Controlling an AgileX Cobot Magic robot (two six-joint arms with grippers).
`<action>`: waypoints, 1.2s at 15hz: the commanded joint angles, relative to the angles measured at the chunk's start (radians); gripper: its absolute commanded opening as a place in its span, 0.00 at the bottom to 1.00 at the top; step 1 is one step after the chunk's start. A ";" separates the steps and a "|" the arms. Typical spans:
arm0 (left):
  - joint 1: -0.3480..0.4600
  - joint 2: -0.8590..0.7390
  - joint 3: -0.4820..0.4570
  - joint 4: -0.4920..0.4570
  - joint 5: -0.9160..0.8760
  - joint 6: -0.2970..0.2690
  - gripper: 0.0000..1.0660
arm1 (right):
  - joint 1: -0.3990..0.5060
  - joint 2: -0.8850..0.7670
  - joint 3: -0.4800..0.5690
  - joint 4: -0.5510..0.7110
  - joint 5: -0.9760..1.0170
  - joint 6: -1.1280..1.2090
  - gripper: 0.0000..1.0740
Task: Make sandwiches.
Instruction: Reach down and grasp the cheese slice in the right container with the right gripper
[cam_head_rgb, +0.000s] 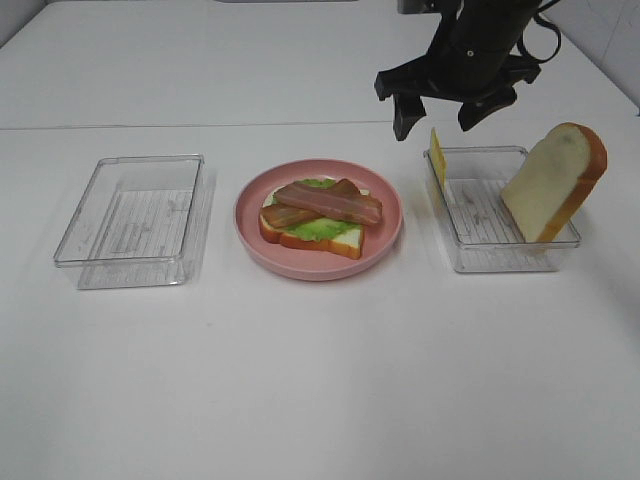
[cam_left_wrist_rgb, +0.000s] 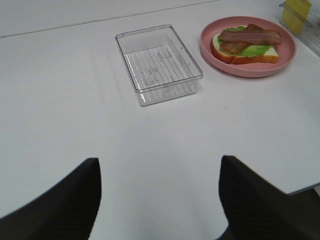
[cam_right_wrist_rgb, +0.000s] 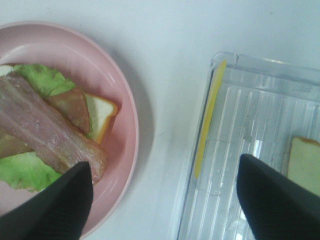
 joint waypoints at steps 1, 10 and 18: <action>-0.001 -0.023 0.002 -0.007 -0.009 0.001 0.61 | -0.045 0.017 -0.085 0.019 0.052 0.001 0.71; -0.001 -0.023 0.002 -0.006 -0.009 0.002 0.61 | -0.135 0.219 -0.320 0.136 0.191 -0.089 0.71; -0.001 -0.023 0.002 -0.006 -0.009 0.003 0.61 | -0.155 0.290 -0.320 0.186 0.175 -0.124 0.64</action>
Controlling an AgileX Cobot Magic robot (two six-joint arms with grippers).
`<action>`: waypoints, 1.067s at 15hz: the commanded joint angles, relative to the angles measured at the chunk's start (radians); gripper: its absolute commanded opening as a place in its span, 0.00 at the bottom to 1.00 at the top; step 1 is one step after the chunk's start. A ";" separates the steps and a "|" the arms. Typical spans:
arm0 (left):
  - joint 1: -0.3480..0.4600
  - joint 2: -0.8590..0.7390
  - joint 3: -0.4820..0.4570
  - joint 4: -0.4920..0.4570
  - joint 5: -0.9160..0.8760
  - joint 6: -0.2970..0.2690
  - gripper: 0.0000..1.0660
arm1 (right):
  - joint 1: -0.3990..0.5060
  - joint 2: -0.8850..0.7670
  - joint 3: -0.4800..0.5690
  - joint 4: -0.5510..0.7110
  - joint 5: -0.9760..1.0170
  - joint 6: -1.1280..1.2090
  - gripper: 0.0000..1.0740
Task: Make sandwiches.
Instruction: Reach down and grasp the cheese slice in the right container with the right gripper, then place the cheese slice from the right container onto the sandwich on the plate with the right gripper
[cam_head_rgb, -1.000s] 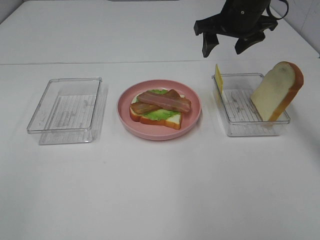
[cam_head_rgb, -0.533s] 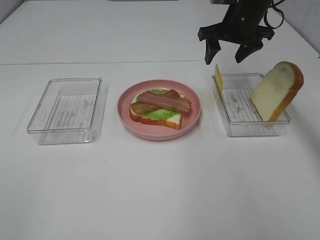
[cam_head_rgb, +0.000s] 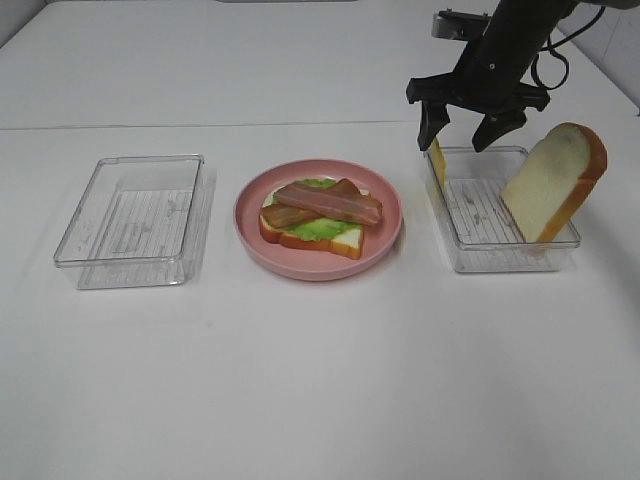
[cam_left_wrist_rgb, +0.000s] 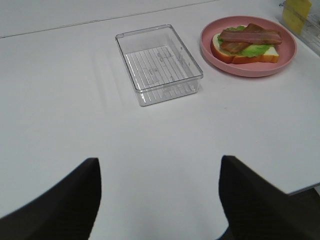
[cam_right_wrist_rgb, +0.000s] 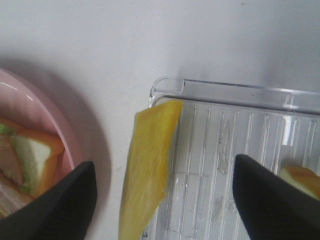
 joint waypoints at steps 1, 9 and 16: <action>-0.001 -0.023 0.002 -0.006 -0.009 0.001 0.61 | 0.002 0.021 -0.004 0.011 -0.001 -0.012 0.62; -0.001 -0.023 0.002 -0.006 -0.009 0.001 0.61 | 0.002 0.022 -0.004 0.011 0.010 -0.012 0.15; -0.001 -0.023 0.002 -0.006 -0.009 0.001 0.61 | 0.002 -0.003 -0.004 0.028 0.032 -0.045 0.00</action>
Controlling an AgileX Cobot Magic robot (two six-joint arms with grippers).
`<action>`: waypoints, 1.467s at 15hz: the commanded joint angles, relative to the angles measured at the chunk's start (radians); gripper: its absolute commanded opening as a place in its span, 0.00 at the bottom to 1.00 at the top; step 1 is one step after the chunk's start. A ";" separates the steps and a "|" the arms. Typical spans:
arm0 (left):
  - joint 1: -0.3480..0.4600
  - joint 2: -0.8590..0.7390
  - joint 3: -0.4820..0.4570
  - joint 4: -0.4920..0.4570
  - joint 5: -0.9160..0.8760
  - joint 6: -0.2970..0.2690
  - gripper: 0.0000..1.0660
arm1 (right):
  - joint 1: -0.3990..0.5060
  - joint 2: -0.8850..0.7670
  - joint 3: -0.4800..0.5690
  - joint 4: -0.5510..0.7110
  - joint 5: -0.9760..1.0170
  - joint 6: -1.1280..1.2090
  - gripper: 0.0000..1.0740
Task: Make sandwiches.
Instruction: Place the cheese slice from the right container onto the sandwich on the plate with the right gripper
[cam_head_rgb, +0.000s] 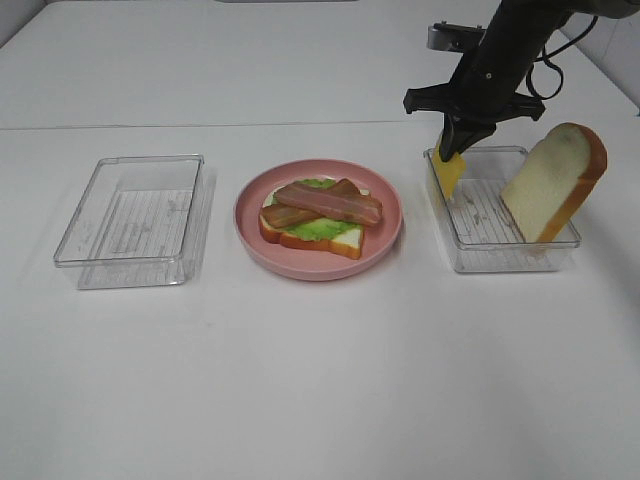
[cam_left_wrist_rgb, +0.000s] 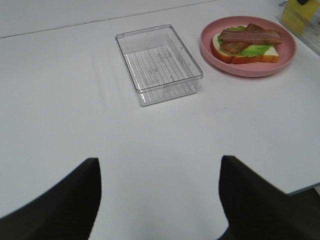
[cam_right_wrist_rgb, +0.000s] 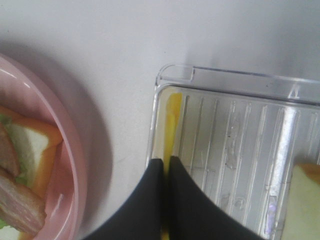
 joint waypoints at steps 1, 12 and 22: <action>-0.001 -0.023 0.002 -0.006 -0.009 0.000 0.61 | 0.002 -0.037 -0.004 0.014 0.014 -0.017 0.00; -0.001 -0.023 0.002 -0.006 -0.009 0.001 0.61 | 0.052 -0.160 -0.004 0.574 0.092 -0.274 0.00; -0.001 -0.023 0.002 -0.006 -0.009 0.001 0.61 | 0.283 -0.114 -0.002 0.598 -0.025 -0.301 0.00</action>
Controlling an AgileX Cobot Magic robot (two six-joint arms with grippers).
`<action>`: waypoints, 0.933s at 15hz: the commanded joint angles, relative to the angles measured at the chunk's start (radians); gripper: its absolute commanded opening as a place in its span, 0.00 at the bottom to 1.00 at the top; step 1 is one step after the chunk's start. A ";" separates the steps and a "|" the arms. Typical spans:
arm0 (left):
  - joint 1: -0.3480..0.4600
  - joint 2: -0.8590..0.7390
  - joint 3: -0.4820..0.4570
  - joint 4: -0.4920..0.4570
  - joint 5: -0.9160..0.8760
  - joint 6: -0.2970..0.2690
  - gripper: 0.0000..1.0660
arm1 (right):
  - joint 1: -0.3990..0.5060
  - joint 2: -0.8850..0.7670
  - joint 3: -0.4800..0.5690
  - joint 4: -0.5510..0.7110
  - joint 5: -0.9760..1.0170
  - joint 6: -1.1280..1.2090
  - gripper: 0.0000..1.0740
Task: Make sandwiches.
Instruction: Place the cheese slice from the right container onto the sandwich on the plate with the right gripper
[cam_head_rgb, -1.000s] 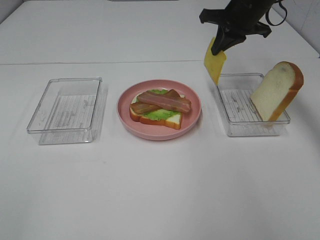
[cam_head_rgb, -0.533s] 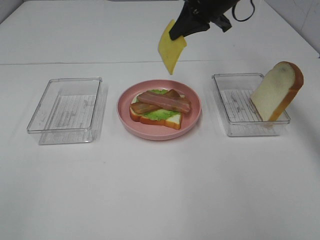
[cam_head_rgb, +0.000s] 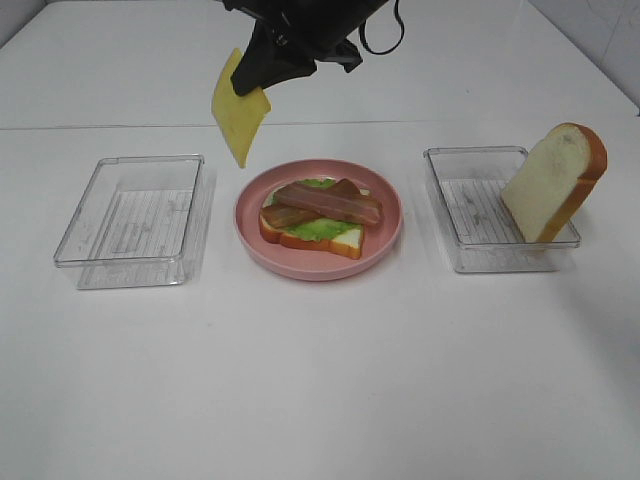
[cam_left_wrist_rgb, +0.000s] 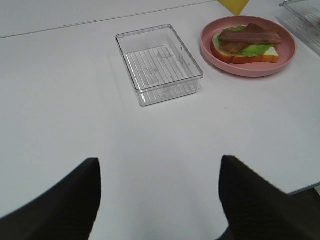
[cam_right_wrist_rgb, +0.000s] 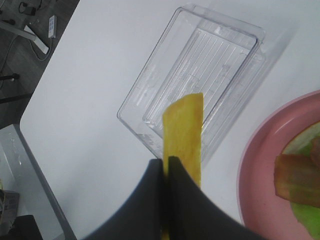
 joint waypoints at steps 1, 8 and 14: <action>-0.001 -0.023 0.002 -0.006 -0.009 0.001 0.61 | 0.000 0.052 -0.002 0.021 -0.002 0.004 0.00; -0.001 -0.023 0.002 -0.006 -0.009 0.001 0.61 | -0.003 0.151 -0.002 -0.122 -0.094 0.112 0.00; -0.001 -0.023 0.002 -0.006 -0.009 0.001 0.61 | -0.037 0.150 -0.002 -0.282 -0.115 0.240 0.00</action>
